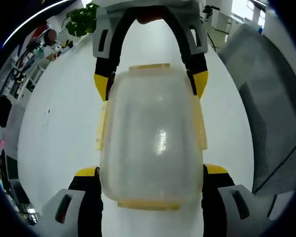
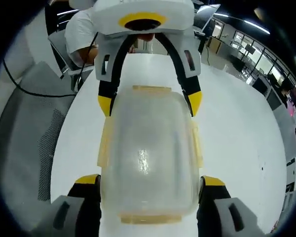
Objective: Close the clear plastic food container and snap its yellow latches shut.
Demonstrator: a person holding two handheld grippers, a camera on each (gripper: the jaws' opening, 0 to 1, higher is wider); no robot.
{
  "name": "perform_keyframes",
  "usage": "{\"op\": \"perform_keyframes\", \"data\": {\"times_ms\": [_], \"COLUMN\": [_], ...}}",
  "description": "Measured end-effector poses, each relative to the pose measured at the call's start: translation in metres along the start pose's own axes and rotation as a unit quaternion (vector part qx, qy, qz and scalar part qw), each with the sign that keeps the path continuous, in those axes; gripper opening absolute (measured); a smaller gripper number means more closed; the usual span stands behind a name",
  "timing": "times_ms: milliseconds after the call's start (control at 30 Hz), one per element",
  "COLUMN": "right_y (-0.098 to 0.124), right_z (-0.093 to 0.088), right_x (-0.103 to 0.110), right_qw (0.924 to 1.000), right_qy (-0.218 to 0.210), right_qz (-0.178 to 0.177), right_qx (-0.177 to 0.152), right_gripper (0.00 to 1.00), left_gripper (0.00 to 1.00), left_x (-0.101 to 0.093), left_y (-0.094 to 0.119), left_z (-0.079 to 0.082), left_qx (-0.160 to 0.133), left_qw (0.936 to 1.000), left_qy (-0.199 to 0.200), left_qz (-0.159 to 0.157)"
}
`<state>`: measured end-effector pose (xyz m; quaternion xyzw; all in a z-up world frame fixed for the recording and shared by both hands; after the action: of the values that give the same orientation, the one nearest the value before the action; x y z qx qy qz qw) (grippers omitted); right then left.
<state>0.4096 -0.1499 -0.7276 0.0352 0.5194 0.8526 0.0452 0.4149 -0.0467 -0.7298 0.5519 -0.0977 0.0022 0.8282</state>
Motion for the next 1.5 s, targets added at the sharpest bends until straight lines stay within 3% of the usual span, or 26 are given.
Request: {"op": "perform_keyframes", "data": {"times_ms": [133, 333, 733, 1000, 1267, 1433, 1500], "right_y": [-0.008, -0.013, -0.014, -0.014, -0.013, -0.014, -0.013], "right_z": [0.015, 0.024, 0.028, 0.028, 0.028, 0.028, 0.028], "right_x": [-0.002, -0.013, -0.074, -0.103, -0.101, -0.099, -0.1], "right_qw": [1.0, 0.9999, 1.0, 1.0, 1.0, 0.9997, 0.9998], "right_qy": [0.002, 0.004, -0.001, 0.002, 0.004, 0.019, 0.012], "right_qz": [0.001, 0.001, 0.002, 0.005, 0.006, -0.01, -0.015], "right_qx": [0.003, 0.009, 0.006, 0.007, 0.0, 0.012, 0.01], "right_gripper": [0.8, 0.81, 0.82, 0.82, 0.83, 0.86, 0.99], "left_gripper": [0.82, 0.82, 0.82, 0.82, 0.83, 0.84, 0.97], "left_x": [0.002, 0.013, 0.075, 0.103, 0.101, 0.1, 0.101], "left_y": [0.006, 0.008, 0.0, -0.005, -0.005, -0.004, -0.004], "left_z": [-0.016, -0.024, -0.032, -0.032, -0.032, -0.032, -0.032], "left_qx": [0.001, 0.006, 0.003, 0.006, 0.003, 0.008, 0.013], "left_qw": [1.0, 1.0, 0.9999, 0.9999, 0.9999, 0.9999, 0.9999], "left_qy": [-0.001, -0.003, -0.009, -0.004, -0.006, -0.01, -0.011], "left_qz": [-0.001, -0.002, -0.007, -0.01, -0.013, -0.011, 0.003]}}
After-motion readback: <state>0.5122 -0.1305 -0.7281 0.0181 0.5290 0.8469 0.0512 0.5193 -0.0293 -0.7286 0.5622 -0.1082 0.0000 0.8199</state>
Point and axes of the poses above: the point that each gripper's makers call its tool centre point, and the gripper's own axes: y roughly backward along the fingers, x roughly to its left, z roughly out of its top, the point moved 4 cm from there along y, roughly backward along the fingers, and after that the axes turned 8 degrees about -y, right-handed, at the moved point
